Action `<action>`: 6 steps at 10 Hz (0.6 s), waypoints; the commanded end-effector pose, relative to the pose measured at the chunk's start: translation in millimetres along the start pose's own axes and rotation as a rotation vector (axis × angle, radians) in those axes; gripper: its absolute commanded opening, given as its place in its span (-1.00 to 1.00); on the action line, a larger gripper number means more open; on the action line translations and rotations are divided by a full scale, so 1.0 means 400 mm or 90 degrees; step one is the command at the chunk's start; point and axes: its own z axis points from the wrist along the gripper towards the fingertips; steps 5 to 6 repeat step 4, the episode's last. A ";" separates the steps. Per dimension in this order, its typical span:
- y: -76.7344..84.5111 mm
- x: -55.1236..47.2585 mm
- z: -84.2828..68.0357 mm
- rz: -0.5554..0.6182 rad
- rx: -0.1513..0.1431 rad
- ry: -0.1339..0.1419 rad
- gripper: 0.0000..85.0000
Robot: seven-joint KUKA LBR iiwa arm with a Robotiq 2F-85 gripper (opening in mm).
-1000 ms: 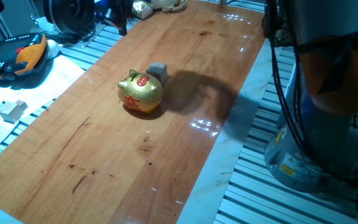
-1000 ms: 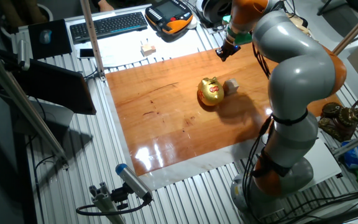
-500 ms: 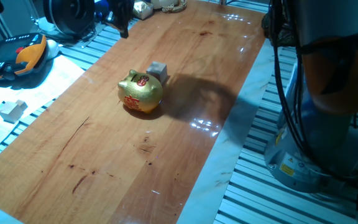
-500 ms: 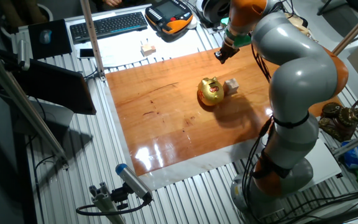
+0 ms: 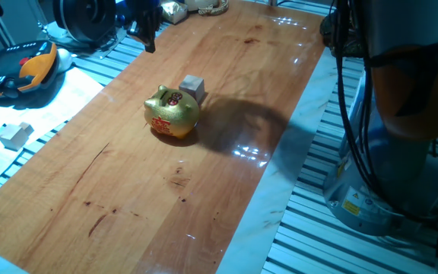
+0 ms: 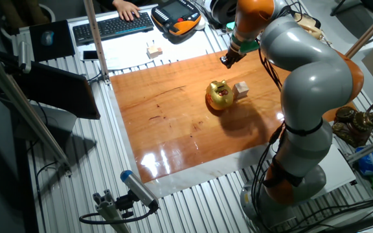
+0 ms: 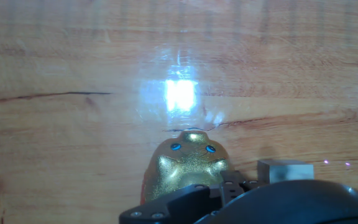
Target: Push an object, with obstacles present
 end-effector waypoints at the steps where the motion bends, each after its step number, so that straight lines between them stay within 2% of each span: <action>1: 0.000 0.000 0.000 -0.003 -0.002 -0.001 -1.00; 6: 0.001 0.002 -0.001 -0.009 -0.002 -0.002 -1.00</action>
